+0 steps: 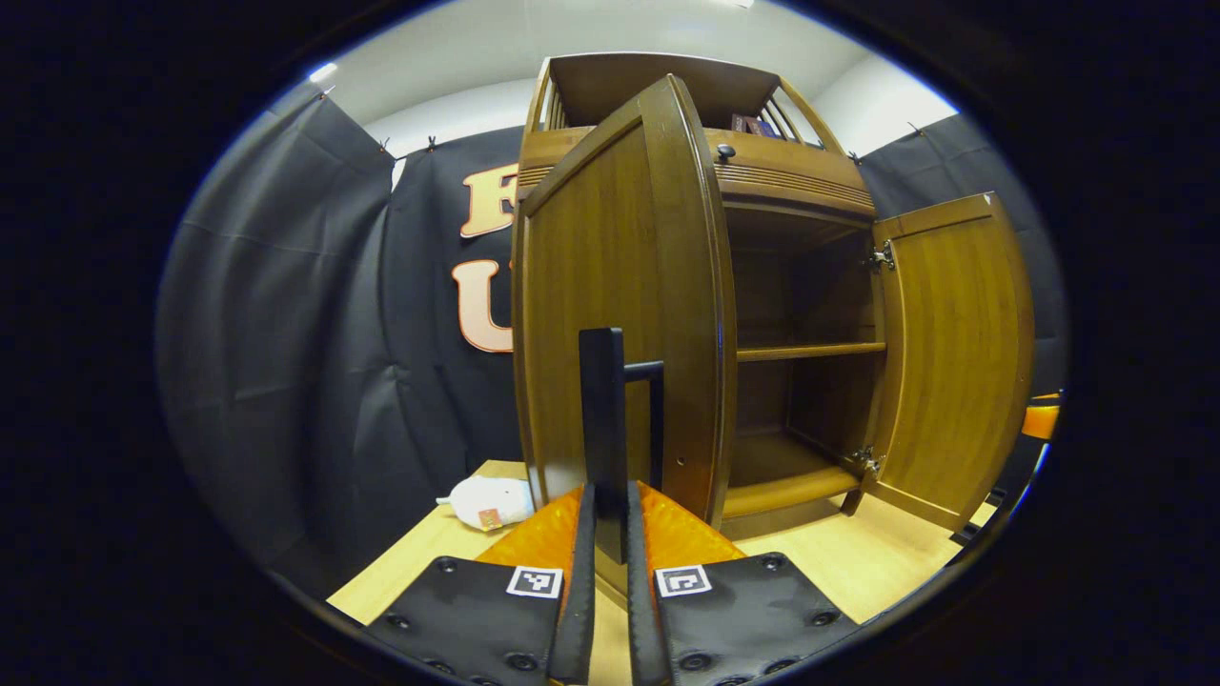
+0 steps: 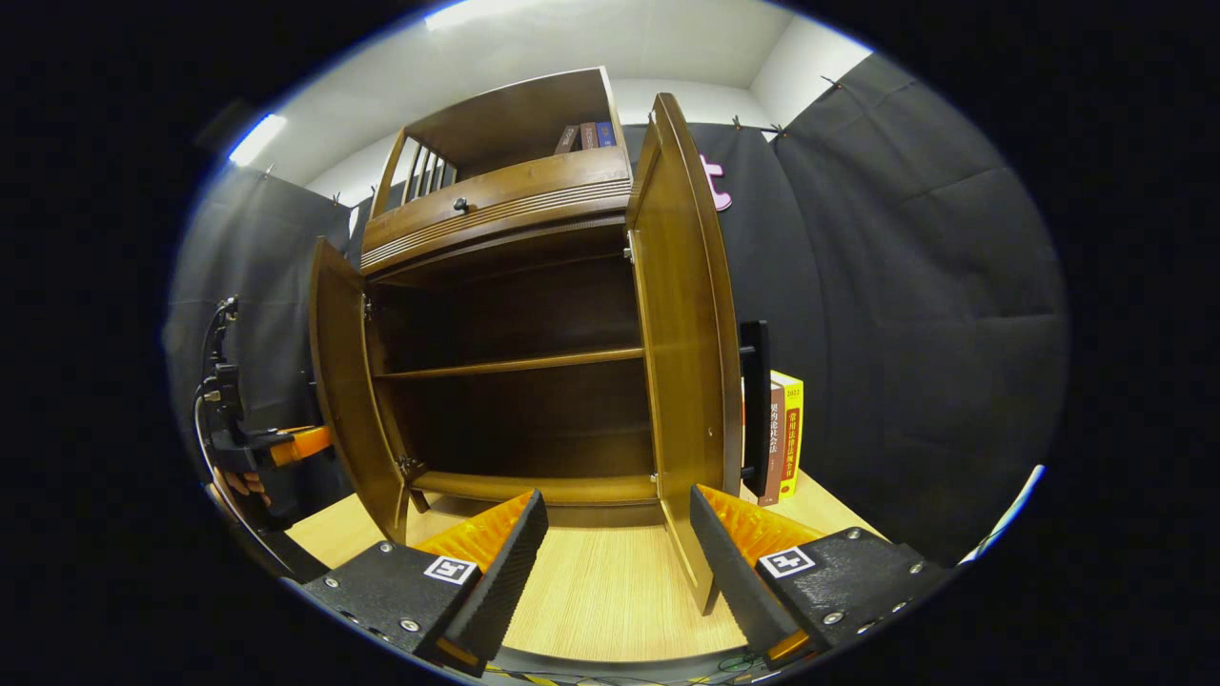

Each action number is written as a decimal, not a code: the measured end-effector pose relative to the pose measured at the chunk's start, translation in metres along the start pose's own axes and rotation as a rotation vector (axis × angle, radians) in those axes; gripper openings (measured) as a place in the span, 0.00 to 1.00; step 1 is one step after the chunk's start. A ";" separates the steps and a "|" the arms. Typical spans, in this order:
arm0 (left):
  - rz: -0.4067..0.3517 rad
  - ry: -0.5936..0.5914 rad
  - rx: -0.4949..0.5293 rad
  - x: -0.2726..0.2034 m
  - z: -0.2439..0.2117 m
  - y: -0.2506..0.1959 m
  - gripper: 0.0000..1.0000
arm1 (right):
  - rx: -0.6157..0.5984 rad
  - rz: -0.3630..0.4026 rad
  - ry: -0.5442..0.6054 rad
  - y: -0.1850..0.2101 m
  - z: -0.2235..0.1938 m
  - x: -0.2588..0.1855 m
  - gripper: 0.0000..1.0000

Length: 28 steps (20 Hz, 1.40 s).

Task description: Open the right door of the double-door shoe cabinet with the right hand, and open the left door with the left hand.

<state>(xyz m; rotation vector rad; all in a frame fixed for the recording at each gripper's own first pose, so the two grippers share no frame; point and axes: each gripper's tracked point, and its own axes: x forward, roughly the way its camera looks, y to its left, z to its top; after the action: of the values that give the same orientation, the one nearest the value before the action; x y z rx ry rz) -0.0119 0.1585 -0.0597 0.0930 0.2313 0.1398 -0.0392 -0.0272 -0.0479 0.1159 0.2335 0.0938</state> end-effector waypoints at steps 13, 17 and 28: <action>0.040 -0.030 -0.063 -0.024 0.004 0.134 0.12 | -0.033 0.016 0.008 0.030 0.002 0.011 0.92; -0.034 -0.041 -0.039 -0.021 0.004 0.148 0.11 | -0.040 0.016 0.006 0.043 0.001 0.015 0.92; -0.102 -0.044 -0.075 -0.028 0.003 0.175 0.19 | -0.050 0.060 0.004 0.076 0.000 0.031 0.92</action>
<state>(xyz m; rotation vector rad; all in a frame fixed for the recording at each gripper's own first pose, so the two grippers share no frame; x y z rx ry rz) -0.0603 0.3262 -0.0318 0.0097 0.1859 0.0446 -0.0151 0.0517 -0.0456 0.0731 0.2314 0.1593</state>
